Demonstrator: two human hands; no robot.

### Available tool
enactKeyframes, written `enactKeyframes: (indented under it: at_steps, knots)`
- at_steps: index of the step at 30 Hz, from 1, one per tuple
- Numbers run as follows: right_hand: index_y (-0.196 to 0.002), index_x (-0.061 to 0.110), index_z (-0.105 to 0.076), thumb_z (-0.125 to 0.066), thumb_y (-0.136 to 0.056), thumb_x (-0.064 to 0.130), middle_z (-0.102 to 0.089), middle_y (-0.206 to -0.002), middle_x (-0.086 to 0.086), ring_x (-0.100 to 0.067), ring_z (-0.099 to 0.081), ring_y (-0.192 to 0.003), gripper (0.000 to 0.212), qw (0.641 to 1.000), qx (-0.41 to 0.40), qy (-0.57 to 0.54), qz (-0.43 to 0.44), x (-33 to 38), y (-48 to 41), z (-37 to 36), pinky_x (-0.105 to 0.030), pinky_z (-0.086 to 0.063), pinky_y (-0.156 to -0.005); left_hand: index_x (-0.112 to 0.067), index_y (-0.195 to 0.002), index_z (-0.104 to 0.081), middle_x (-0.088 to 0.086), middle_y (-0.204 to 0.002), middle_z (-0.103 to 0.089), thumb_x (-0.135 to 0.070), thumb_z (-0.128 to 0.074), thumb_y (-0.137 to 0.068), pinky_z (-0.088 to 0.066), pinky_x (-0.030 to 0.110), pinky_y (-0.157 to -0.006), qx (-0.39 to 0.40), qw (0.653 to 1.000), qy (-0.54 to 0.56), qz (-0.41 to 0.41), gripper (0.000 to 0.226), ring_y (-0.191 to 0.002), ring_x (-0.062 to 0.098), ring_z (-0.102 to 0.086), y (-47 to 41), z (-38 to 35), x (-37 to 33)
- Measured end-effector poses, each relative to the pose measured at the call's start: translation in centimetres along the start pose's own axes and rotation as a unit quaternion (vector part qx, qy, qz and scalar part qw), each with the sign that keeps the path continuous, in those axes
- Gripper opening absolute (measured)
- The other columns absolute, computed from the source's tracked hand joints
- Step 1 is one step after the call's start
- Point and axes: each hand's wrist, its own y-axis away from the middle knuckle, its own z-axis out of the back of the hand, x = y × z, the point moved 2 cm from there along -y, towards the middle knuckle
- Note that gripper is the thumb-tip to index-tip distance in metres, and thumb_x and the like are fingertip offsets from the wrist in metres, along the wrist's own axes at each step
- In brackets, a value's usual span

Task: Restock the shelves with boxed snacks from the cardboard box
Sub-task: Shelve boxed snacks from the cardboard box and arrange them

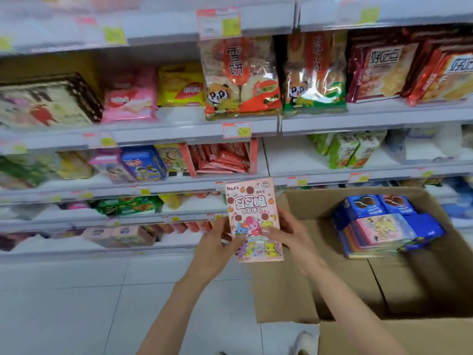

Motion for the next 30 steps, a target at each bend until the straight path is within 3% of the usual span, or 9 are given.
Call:
enactKeyframes:
  at_steps: [4,8,12,15,17,19,23,30]
  knots:
    - [-0.107,0.022,-0.058,-0.069,-0.076,-0.005,-0.07,-0.093,0.005,-0.005,-0.07,-0.074,0.042,0.999,0.019,0.03,0.01,-0.5,-0.2,-7.6,-0.018,-0.053,-0.059,-0.02,-0.108,-0.059,-0.018,-0.088,-0.064,-0.036,-0.063,-0.087,-0.05,0.022,-0.067,-0.061,0.998,-0.009,0.01,0.027,-0.076,-0.004,-0.061,3.1,6.9,4.6]
    - [-0.099,0.019,-0.059,-0.073,-0.073,-0.005,-0.072,-0.083,0.007,-0.006,-0.069,-0.07,0.038,0.998,0.028,0.047,0.016,-1.5,-0.8,-14.7,-0.019,-0.052,-0.056,-0.021,-0.11,-0.061,-0.026,-0.086,-0.059,-0.024,-0.063,-0.088,-0.047,0.02,-0.069,-0.149,0.986,-0.07,0.034,0.022,-0.078,-0.017,-0.054,7.4,14.0,9.9]
    - [-0.097,0.022,-0.059,-0.075,-0.073,0.0,-0.072,-0.08,0.007,-0.006,-0.068,-0.069,0.036,0.995,0.059,0.077,0.016,-2.5,-1.3,-21.3,-0.021,-0.053,-0.059,-0.02,-0.107,-0.065,-0.017,-0.088,-0.065,-0.021,-0.065,-0.086,-0.052,0.028,-0.072,-0.224,0.968,-0.082,0.079,0.021,-0.077,-0.008,-0.058,11.2,19.2,14.2]
    - [-0.097,0.021,-0.059,-0.076,-0.072,0.001,-0.072,-0.086,-0.001,-0.011,-0.068,-0.07,0.036,0.993,0.072,0.087,0.022,-2.8,-2.1,-26.0,-0.023,-0.052,-0.06,-0.021,-0.104,-0.064,-0.016,-0.09,-0.065,-0.021,-0.064,-0.087,-0.049,0.023,-0.068,-0.257,0.958,-0.086,0.098,0.017,-0.083,-0.016,-0.053,13.3,22.0,16.6]
    - [-0.099,0.02,-0.059,-0.076,-0.073,0.002,-0.073,-0.085,0.0,-0.012,-0.07,-0.07,0.036,0.991,0.096,0.088,0.022,-2.8,-2.8,-29.0,-0.021,-0.051,-0.056,-0.023,-0.103,-0.064,-0.017,-0.091,-0.064,-0.023,-0.064,-0.087,-0.048,0.023,-0.068,-0.277,0.95,-0.092,0.108,0.016,-0.082,-0.01,-0.055,14.3,23.9,17.7]
    - [-0.1,0.022,-0.058,-0.076,-0.073,0.003,-0.073,-0.087,0.0,-0.014,-0.071,-0.073,0.038,0.989,0.116,0.088,0.017,-2.9,-3.7,-31.9,-0.026,-0.053,-0.057,-0.022,-0.103,-0.064,-0.017,-0.091,-0.063,-0.023,-0.063,-0.087,-0.047,0.023,-0.069,-0.291,0.944,-0.106,0.116,0.016,-0.074,-0.003,-0.057,14.8,25.7,18.7]
    - [-0.104,0.02,-0.059,-0.076,-0.072,0.002,-0.072,-0.097,-0.006,-0.021,-0.07,-0.085,0.04,0.984,0.148,0.092,0.021,-3.6,-6.1,-37.2,-0.036,-0.056,-0.069,-0.02,-0.104,-0.065,-0.011,-0.101,-0.064,-0.024,-0.06,-0.089,-0.049,0.027,-0.074,-0.301,0.934,-0.149,0.121,0.016,-0.083,0.008,-0.061,14.3,30.4,20.5]
    - [-0.098,0.02,-0.059,-0.074,-0.074,-0.001,-0.072,-0.094,-0.004,-0.024,-0.071,-0.077,0.036,0.982,0.174,0.069,0.01,-3.6,-11.0,-46.8,-0.03,-0.053,-0.054,-0.022,-0.116,-0.059,-0.008,-0.111,-0.061,-0.028,-0.053,-0.093,-0.048,0.026,-0.078,-0.282,0.924,-0.233,0.108,0.024,-0.096,0.011,-0.062,11.1,41.2,24.3]
